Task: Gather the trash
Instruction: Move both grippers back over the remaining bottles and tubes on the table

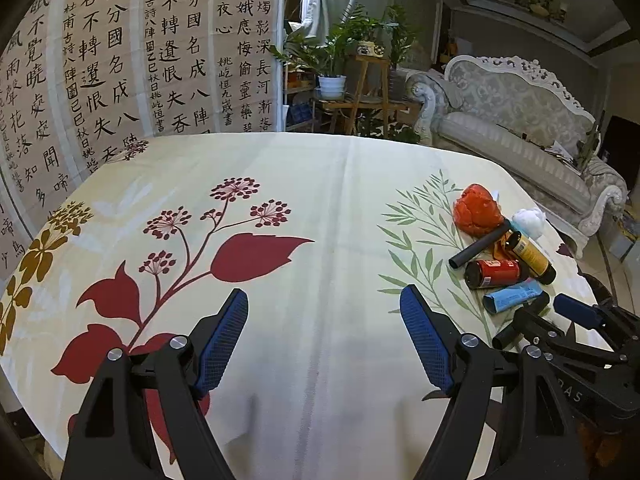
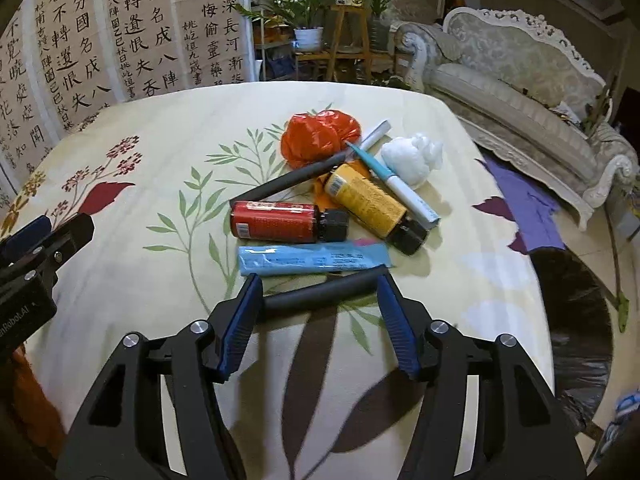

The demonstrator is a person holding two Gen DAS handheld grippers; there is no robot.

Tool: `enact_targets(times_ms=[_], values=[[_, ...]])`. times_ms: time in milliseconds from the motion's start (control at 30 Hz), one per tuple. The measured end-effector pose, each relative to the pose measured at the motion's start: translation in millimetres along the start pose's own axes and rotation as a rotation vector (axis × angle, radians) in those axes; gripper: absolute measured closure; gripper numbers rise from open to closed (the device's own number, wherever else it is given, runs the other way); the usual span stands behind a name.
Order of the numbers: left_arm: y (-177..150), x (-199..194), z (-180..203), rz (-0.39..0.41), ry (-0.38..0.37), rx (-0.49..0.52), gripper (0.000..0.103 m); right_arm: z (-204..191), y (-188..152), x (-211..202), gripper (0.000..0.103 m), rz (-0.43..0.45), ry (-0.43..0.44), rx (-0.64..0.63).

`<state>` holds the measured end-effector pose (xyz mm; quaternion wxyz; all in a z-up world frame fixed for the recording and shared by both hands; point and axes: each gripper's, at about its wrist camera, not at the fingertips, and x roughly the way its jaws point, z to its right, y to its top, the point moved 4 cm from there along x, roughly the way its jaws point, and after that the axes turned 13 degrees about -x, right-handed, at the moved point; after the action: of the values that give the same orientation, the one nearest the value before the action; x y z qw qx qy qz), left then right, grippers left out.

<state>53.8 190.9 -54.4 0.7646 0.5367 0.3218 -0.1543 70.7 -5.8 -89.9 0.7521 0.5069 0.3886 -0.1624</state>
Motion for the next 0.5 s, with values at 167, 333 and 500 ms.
enact_targets(times_ms=[167, 333, 500], values=[[-1.4, -1.3, 3.1, -0.003, -0.02, 0.005, 0.027, 12.0, -11.9, -2.4, 0.043, -0.027, -0.025, 0.03], [-0.8, -2.2, 2.4, -0.004, -0.033, 0.002, 0.027, 12.7, -11.8, -4.6, 0.043, -0.028, -0.016, 0.046], [0.8, -2.9, -5.7, -0.006, -0.032, -0.013, 0.027, 14.1, -11.8, -2.5, 0.043, -0.047, -0.07, 0.033]])
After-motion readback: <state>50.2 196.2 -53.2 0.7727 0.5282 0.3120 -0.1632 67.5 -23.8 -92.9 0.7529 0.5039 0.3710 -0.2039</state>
